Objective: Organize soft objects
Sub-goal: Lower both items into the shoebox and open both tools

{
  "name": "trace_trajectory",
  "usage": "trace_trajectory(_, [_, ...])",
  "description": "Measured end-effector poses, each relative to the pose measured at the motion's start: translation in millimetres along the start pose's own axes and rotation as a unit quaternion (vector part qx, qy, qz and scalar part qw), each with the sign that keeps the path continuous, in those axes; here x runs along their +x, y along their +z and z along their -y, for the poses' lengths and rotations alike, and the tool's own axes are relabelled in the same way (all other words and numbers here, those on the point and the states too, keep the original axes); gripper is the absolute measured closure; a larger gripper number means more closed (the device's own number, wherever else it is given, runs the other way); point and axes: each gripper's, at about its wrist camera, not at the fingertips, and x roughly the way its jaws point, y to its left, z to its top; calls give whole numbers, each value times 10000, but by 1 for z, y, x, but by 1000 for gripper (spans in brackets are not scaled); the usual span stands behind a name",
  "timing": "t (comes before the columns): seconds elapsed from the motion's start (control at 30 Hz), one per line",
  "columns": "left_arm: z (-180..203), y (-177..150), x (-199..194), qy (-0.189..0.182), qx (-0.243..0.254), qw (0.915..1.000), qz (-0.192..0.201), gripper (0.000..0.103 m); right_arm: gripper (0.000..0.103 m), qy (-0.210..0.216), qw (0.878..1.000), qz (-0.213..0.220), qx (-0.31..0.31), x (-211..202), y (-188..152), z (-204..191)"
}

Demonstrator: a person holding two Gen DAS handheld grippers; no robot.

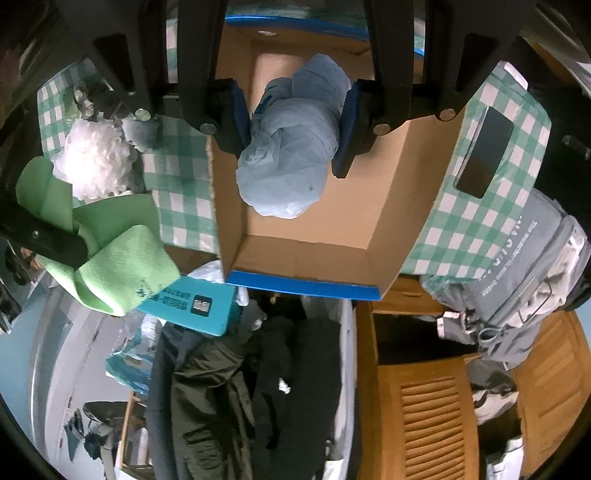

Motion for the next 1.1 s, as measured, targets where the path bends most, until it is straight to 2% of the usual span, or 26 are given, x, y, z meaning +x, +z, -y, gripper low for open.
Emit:
trace_trajectory(0.2, [-21,-3,4,148,-148,9998,-70,61,95,294,9992,-205,-196,24,2,-31])
trace_trajectory(0.5, [-47,-7,16,300,-362,9987,-213,61,95,505,9967,-489,-406,56,5,-59])
trace_trajectory(0.87, [-55,-11,26,401,-455,9974,-401,60,95,616,9933,-901,-390,88,-3,-69])
trace_trajectory(0.93, [-56,-11,26,440,-468,9971,-406,56,94,611,9929,-944,-385,91,-4,-68])
trace_trajectory(1.03, [-56,-11,26,457,-473,9970,-410,48,78,535,9927,-1005,-388,92,-5,-66])
trace_trajectory(1.1, [-55,-11,25,479,-470,9970,-383,43,54,491,9931,-1006,-353,92,-5,-63])
